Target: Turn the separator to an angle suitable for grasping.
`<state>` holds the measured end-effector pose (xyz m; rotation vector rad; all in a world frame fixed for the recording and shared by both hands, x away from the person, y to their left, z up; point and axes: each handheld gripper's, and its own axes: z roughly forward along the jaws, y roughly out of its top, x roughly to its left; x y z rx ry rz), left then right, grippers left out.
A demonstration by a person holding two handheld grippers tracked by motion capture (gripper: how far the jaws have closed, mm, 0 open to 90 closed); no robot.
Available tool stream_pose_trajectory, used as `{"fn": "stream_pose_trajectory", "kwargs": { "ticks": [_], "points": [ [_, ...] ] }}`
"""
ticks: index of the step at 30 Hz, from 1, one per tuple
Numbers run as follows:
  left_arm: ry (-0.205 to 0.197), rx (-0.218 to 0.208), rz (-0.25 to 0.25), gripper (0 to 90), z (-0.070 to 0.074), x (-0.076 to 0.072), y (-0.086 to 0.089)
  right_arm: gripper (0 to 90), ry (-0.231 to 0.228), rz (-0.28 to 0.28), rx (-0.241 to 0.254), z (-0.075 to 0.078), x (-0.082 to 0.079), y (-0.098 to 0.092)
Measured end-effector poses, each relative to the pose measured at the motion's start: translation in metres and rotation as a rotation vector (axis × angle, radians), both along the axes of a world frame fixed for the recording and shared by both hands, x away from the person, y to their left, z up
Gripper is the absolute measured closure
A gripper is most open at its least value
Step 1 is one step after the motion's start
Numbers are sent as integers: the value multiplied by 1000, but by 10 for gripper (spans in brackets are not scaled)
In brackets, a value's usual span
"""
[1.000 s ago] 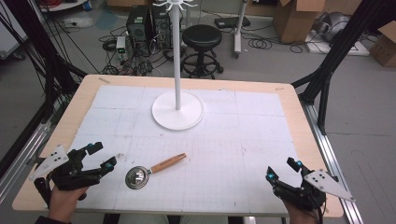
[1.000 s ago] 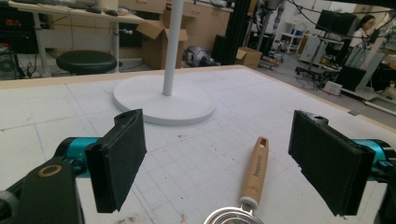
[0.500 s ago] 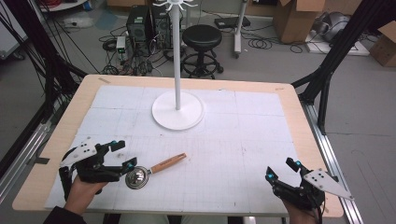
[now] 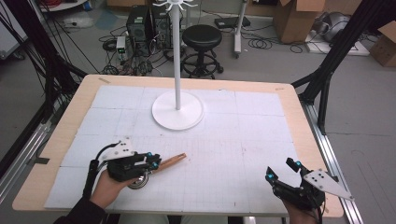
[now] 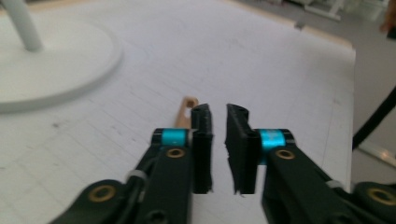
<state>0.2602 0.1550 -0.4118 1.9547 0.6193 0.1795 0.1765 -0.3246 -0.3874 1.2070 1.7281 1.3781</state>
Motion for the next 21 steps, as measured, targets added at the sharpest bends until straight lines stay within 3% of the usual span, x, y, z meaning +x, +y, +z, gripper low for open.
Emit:
{"fn": "stream_pose_trajectory", "kwargs": {
  "ticks": [4, 7, 10, 12, 15, 21],
  "points": [
    [53, 118, -23, 886, -17, 1, -17, 206, -1, -4, 2, 0, 0, 0],
    [72, 144, -22, 892, -21, 1, -19, 205, -2, -6, 0, 0, 0, -1],
    [86, 212, -12, 893, -29, -1, -20, 206, 1, -9, 3, 0, 0, -1],
    [89, 227, 15, 894, -31, 1, -17, 206, 0, -9, 2, 0, 0, -1],
    [85, 241, 15, 895, -31, 2, -16, 206, 2, -8, 2, 0, 0, 0],
    [82, 245, 47, 895, -30, 2, -11, 206, 7, -9, 2, 0, 0, 0]
  ]
}}
